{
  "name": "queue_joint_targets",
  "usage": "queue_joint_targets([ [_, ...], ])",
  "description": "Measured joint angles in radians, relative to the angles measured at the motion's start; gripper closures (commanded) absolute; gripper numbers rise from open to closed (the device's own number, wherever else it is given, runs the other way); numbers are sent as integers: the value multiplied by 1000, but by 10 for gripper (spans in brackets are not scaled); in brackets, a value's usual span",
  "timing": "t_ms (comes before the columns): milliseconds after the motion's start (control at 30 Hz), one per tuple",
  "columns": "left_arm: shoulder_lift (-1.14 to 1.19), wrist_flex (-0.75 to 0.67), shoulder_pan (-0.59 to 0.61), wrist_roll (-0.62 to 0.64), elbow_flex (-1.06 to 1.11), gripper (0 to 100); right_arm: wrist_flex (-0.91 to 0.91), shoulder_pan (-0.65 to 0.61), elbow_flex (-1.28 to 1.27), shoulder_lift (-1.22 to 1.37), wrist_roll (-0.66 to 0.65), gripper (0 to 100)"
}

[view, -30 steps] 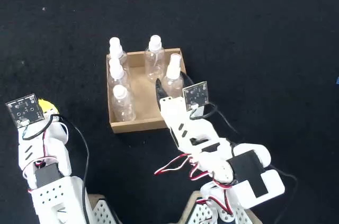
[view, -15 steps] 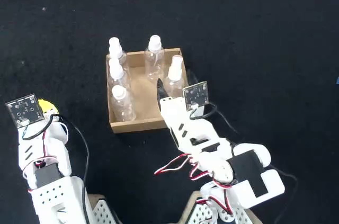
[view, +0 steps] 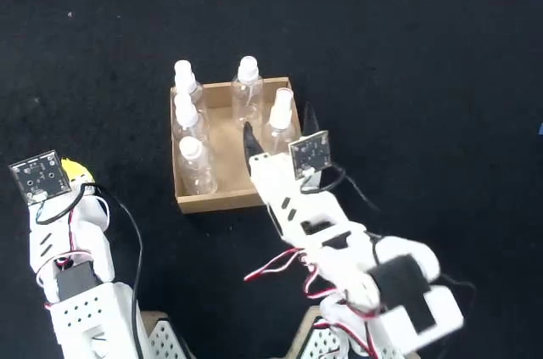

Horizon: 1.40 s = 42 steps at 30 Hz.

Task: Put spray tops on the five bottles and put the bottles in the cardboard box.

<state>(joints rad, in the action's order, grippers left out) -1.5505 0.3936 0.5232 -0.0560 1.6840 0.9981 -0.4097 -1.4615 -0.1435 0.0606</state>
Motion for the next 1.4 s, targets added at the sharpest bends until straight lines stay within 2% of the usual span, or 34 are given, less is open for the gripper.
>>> queue_joint_targets([
  [200, 0, 0, 0, 0, 0, 970, -143, 0, -2, -187, 0, 627],
  [333, 0, 0, 0, 0, 0, 970, -348, 0, 51, -358, 0, 627],
  [533, 0, 0, 0, 0, 0, 970, -750, 26, 153, -712, 0, 638],
  [633, 0, 0, 0, 0, 0, 970, -945, 83, 187, -904, 0, 747],
  [767, 0, 0, 0, 0, 0, 970, -1165, 176, 195, -1122, 0, 988],
  [867, 0, 0, 0, 0, 0, 970, -1255, 264, 157, -1257, 0, 946],
  [1000, 0, 2, 0, 0, 0, 971, -1277, 404, 14, -1407, 0, 988],
  [1133, -5, 89, 0, 0, 0, 971, -1335, 514, -117, -1576, 0, 982],
  [1233, -60, 198, -12, 0, 0, 971, -1514, 565, -124, -1653, 0, 981],
  [1400, -241, 411, -97, 0, -2, 971, -1830, 580, -121, -1654, 0, 981],
])
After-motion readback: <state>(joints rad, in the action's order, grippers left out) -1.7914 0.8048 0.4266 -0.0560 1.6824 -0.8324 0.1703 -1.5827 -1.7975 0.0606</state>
